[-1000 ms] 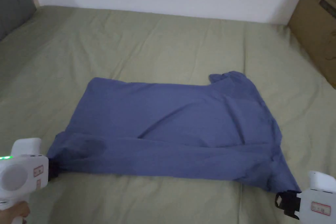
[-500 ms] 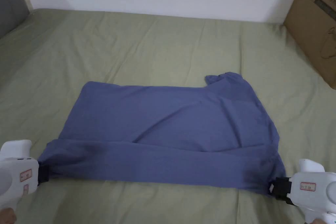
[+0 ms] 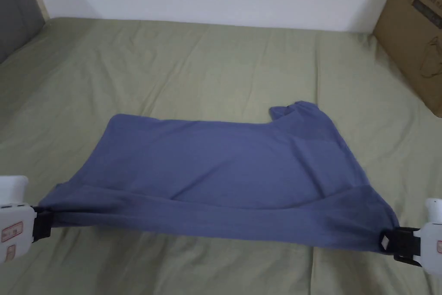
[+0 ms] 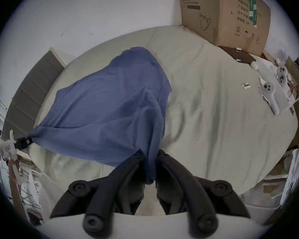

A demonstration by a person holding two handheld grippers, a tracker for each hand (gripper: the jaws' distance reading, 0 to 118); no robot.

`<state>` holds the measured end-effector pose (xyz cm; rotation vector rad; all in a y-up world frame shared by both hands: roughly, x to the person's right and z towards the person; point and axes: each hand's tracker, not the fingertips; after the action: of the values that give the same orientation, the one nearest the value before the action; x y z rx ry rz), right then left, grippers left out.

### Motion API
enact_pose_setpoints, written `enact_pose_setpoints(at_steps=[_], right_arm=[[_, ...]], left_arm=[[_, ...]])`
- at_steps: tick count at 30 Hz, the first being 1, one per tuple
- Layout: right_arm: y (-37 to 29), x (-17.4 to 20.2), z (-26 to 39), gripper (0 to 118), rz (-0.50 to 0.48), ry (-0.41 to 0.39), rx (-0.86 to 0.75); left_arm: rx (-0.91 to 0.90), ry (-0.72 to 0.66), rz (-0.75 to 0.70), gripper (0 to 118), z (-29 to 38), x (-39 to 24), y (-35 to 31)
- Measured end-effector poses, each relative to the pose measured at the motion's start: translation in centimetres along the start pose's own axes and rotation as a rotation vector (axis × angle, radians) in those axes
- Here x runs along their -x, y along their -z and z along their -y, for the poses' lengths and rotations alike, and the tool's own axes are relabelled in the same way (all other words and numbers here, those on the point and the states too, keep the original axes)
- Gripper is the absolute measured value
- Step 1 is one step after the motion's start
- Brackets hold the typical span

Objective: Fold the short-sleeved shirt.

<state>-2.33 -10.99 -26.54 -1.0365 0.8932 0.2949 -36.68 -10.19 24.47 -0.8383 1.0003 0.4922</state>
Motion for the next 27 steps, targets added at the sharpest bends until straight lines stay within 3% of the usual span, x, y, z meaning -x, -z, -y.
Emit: enact_pose_setpoints(at_steps=[4,7,10,11,12,13,15,16,19,24,25,26,27], right_arm=[[-1.1,-2.1,3.1,10,-0.036,0.058,0.032],[-1.0,-3.0,6.2,10,-0.001,0.037,0.092],[0.3,-4.1,9.0,10,-0.015,0.112,0.162],[0.9,-4.3,9.6,12,-0.03,0.138,0.149],[1.2,-4.4,9.9,23,-0.034,0.164,0.135],[1.3,-4.4,9.9,48,-0.036,0.175,0.125],[1.2,-4.5,9.1,88,-0.071,0.159,0.125],[1.0,-4.4,8.7,96,-0.075,0.162,0.122],[-0.1,-3.8,7.6,96,0.021,0.11,0.084],[-1.2,-2.3,4.2,95,0.007,0.056,0.014],[-1.3,-1.9,3.4,88,0.008,0.04,-0.004],[-1.2,-1.4,2.6,72,0.011,0.023,-0.022],[-0.8,-1.1,1.9,41,0.012,0.014,-0.022]], left_arm=[[0.029,0.002,0.02,4,2.7,0.4,-1.5],[0.084,0.042,0.0,4,5.6,0.3,-1.6],[0.143,0.021,0.011,4,8.3,0.3,-0.6],[0.154,0.033,-0.005,5,9.0,0.2,-0.1],[0.16,0.041,-0.001,10,9.4,0.1,0.2],[0.166,0.044,-0.007,30,9.6,-0.1,0.4],[0.165,0.047,-0.011,83,9.7,-0.3,0.4],[0.166,0.046,-0.039,103,9.6,-0.2,0.4],[0.141,0.025,-0.067,101,8.7,0.2,-0.4],[0.003,-0.037,0.007,100,5.1,0.0,-2.7],[-0.013,-0.055,0.033,89,4.2,-0.4,-3.0],[-0.029,-0.066,0.06,71,3.4,-0.6,-2.9],[-0.041,-0.079,0.079,45,2.8,-1.0,-2.5]])
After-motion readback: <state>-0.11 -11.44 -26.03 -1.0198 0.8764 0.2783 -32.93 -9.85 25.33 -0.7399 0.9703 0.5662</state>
